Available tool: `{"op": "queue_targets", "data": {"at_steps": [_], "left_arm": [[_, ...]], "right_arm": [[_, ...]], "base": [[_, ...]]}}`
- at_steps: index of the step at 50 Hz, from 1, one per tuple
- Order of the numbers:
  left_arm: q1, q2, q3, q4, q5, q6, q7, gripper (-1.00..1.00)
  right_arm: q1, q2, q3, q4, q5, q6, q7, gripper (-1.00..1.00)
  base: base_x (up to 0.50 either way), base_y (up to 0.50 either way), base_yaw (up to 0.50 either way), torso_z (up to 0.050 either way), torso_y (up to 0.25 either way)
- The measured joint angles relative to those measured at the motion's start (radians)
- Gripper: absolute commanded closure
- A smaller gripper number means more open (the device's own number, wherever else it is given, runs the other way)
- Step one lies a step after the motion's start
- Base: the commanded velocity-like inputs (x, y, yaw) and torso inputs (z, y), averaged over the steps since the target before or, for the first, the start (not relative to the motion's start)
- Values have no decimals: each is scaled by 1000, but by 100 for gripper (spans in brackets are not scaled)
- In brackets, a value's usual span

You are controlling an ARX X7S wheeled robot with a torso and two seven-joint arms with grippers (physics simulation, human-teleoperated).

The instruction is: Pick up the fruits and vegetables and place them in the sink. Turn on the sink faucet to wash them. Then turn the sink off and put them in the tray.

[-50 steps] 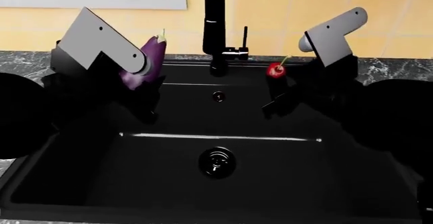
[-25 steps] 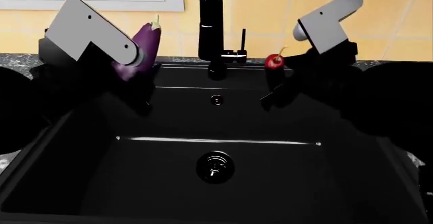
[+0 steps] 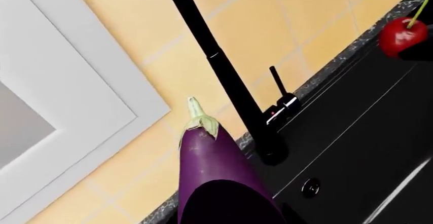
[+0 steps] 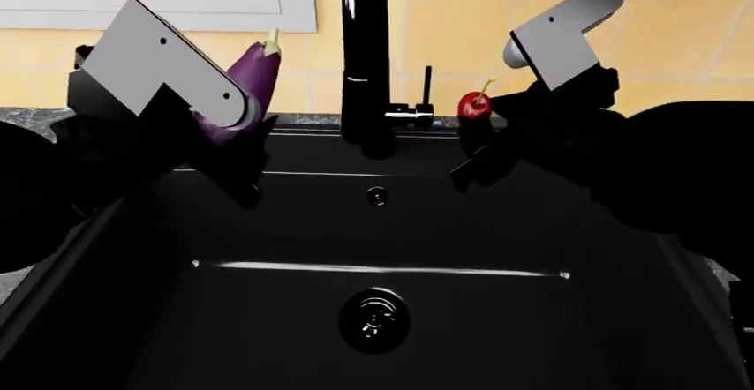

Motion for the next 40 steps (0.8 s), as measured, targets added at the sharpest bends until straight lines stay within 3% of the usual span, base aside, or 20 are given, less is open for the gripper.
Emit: {"op": "queue_targets", "data": {"at_steps": [24,40], "left_arm": [[10,-13,17,27,16,20,21,100],[33,-8,18,31,27,41,-4,100]], "right_arm": [[11,2,-28,15,4,-10,9,100],[4,2,-120,24,7,-2,-47,100]], "base": [[171,6,0,0,0],[0,0,0,0,0]]}}
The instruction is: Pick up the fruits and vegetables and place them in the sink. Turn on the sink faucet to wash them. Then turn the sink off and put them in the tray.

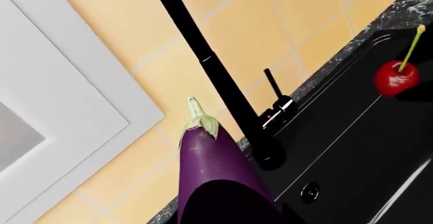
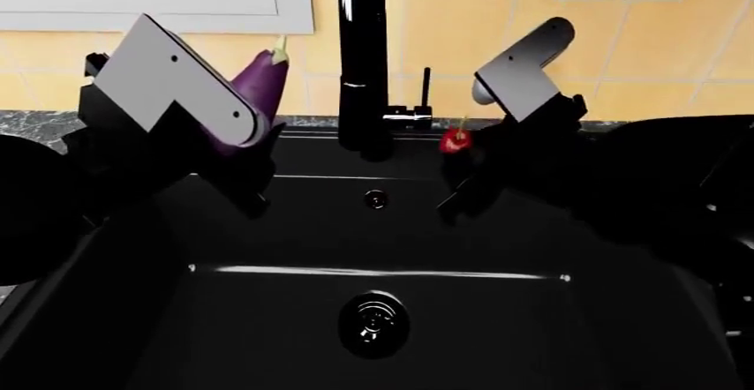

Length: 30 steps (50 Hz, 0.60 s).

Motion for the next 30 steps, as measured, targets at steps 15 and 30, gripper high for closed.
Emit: {"op": "queue_targets", "data": {"at_steps": [15,30], "left_arm": [[2,8,6,-11,-5,-11,-18,100],[1,13,14,-18,-3,-14,-20,100]], "right_arm": [[-10,-6,-115,8,-13,-12,-79,100],[-32,-31,-242,44,-60,-53,-147,100]], "base": [[0,0,0,0,0],[0,0,0,0,0]]}}
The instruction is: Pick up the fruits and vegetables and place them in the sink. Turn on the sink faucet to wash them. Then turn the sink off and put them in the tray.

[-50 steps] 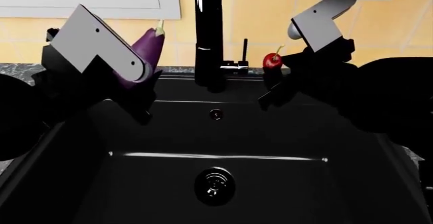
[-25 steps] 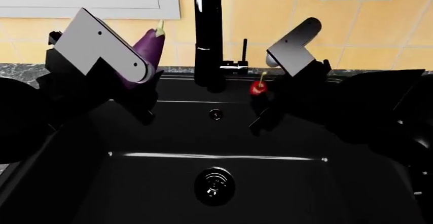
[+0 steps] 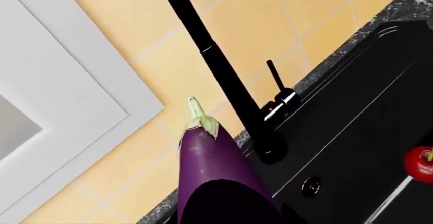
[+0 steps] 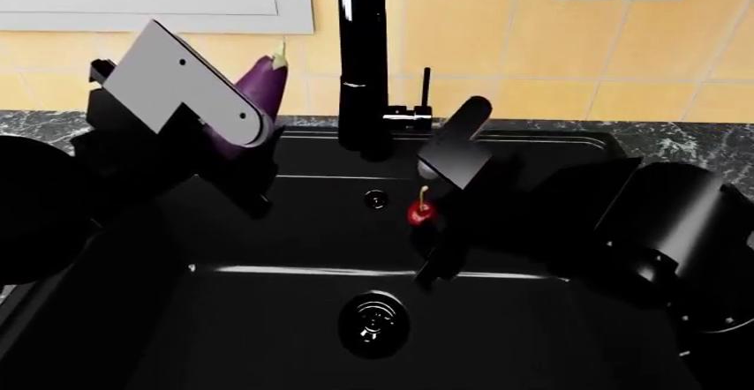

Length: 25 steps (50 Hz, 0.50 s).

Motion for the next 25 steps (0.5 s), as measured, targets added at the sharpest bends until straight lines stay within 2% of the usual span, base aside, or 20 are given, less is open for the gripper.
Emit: {"op": "queue_targets", "data": {"at_steps": [25], "left_arm": [[10,-3,21,13,9,9,16,100]], "right_arm": [[-37,-38,-171,76,-60,-85,-138,100]], "base": [[0,0,0,0,1]]}}
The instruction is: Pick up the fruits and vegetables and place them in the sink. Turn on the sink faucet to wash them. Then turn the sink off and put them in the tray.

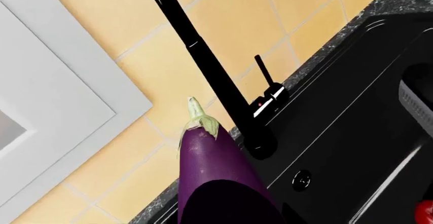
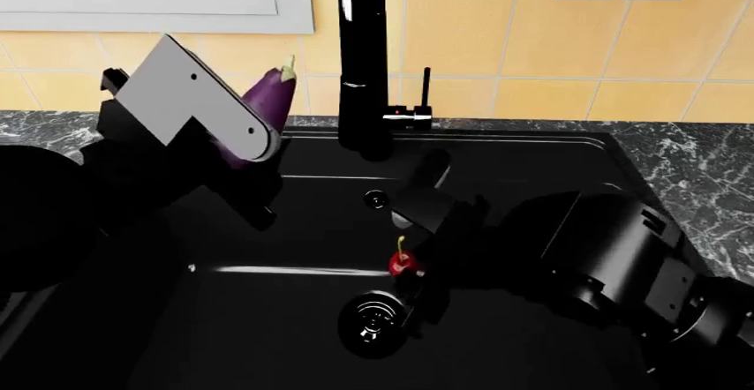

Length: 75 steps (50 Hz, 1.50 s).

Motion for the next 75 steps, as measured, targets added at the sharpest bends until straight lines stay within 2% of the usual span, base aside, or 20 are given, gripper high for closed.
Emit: {"op": "queue_targets", "data": {"at_steps": [27,65,66,75], "left_arm": [[12,-1,25,-1,21,15,18,100],[47,-7,51,-15,57,50,29,100],[47,-7,51,-15,57,50,29,100],[50,-9,53,-16,59,54,30,100]], "right_arm": [[-22,-72,-143,148,-72,-107,-149,100],[-22,-161,-328,301,-144,-172,-333,100],[-22,-163,-331,303,-146,-174,-335,-100],[-27,-176,-350,327,-161,-186,-347,-100]], "base": [[0,0,0,0,0],[0,0,0,0,0],[0,0,0,0,0],[0,0,0,0,1]]}}
